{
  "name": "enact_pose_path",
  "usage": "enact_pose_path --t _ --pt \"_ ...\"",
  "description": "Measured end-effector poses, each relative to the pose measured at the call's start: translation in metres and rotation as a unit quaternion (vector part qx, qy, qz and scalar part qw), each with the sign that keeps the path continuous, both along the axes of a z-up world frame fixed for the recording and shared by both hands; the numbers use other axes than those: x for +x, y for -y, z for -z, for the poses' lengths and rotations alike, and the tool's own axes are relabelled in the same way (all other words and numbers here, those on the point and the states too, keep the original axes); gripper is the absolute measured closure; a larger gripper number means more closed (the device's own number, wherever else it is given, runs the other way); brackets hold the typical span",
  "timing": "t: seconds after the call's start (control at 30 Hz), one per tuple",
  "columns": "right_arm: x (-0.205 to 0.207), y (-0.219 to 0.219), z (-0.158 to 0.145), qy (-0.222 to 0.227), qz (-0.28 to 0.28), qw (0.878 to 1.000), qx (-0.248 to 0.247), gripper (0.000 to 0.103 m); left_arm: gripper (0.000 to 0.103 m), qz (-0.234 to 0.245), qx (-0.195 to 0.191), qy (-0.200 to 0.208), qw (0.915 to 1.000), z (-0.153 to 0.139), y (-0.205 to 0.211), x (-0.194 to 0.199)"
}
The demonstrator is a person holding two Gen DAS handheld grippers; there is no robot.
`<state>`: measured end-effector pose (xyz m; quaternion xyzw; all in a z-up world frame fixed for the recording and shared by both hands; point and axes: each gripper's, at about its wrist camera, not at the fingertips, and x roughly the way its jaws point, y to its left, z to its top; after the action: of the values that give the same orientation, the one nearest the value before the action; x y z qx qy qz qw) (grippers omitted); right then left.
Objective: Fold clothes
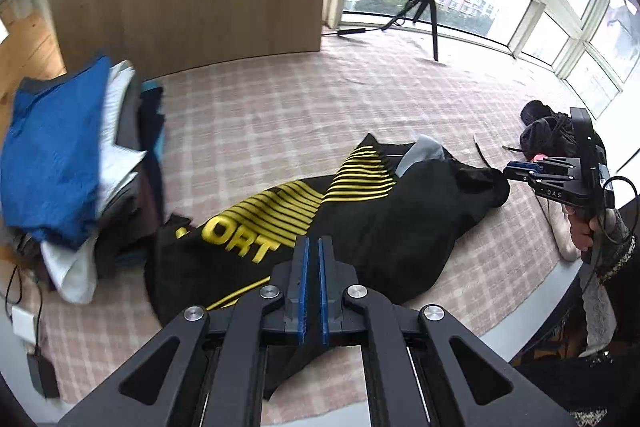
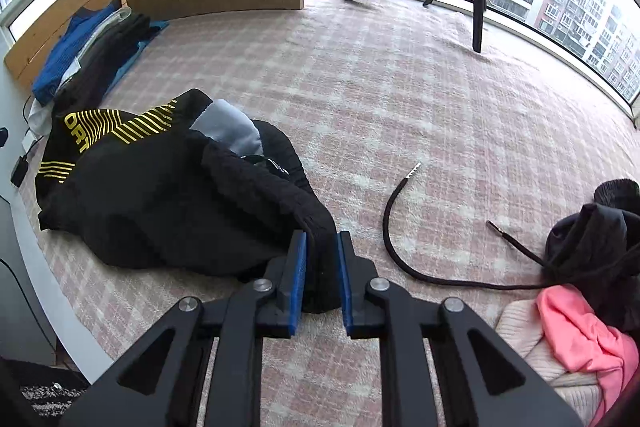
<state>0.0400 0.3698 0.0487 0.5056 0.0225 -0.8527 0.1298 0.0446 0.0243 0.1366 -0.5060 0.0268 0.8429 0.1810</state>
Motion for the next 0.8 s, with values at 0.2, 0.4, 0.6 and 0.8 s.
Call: enact_pose_path --t 0.2,0.4,0.6,0.8 --pt "0.002 -0.016 -0.008 0.001 0.042 0.998 -0.055 0.067 0.075 0.075 -0.003 0.053 0.9957 0.055 -0.083 -0.077" --pt "-0.013 -0.005 0.013 0.025 0.043 0.997 -0.062 0.063 0.103 0.115 -0.057 0.095 0.9872 0.102 -0.125 -0.089" --pt "0.003 0.018 0.023 0.031 -0.021 0.998 -0.049 0.098 0.103 0.056 -0.020 0.029 0.9978 0.051 -0.080 -0.083" --pt "0.026 0.014 0.007 0.006 -0.051 0.998 -0.022 0.098 0.077 0.136 0.024 0.049 0.9892 0.036 -0.080 -0.053"
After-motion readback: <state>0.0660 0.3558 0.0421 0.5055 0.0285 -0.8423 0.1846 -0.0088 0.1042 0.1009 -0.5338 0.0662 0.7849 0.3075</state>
